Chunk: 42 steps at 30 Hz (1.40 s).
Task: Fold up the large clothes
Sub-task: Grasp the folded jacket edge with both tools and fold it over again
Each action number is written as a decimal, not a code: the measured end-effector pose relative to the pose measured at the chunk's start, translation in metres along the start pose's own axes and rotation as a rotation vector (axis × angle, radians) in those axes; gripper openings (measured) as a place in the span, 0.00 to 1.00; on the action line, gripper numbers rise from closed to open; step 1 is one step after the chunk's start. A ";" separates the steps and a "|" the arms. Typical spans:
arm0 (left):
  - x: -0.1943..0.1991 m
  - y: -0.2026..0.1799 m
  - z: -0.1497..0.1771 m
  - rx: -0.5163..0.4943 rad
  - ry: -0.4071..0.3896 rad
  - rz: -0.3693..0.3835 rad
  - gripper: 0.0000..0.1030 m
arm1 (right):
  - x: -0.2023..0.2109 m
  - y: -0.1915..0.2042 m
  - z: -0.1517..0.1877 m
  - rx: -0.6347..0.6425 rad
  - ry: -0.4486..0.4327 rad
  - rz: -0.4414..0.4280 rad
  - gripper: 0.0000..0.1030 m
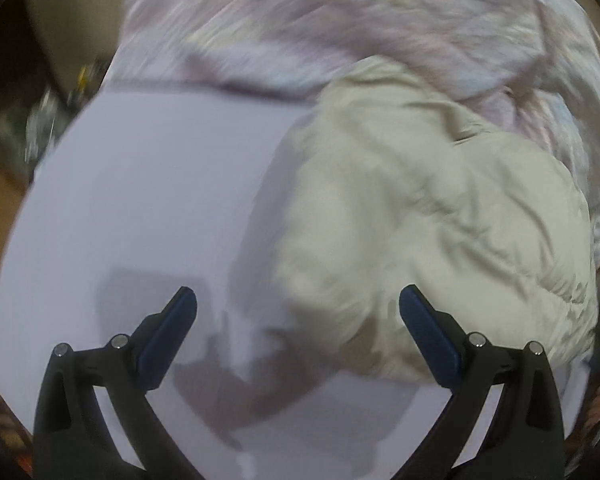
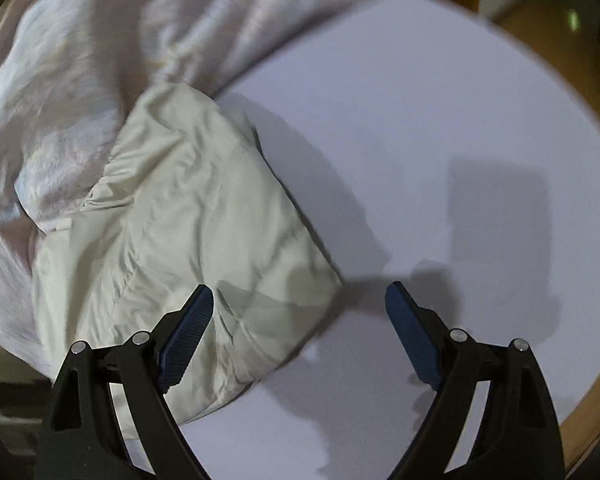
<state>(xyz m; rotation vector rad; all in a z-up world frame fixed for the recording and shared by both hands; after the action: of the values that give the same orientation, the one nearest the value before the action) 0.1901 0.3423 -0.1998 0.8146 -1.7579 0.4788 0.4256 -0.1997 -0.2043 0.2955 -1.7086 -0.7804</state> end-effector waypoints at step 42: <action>0.042 0.120 0.077 0.457 0.055 0.361 0.26 | 0.017 -0.002 0.133 -0.234 0.183 -0.401 0.28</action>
<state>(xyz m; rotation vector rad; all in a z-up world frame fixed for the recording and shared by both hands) 0.0447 0.3604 -0.1774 0.7831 -1.7738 1.1630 0.2957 -0.1655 -0.2063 0.5396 -1.3861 -1.1982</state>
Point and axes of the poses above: each gripper's, at about its wrist camera, not at the fingertips, and x roughly against the way its jaws point, y to its left, z to its underside, the point moved 4 cm from there along -x, roughly the way its jaws point, and after that the axes turned 14 degrees about -z, right-handed, at the moved point
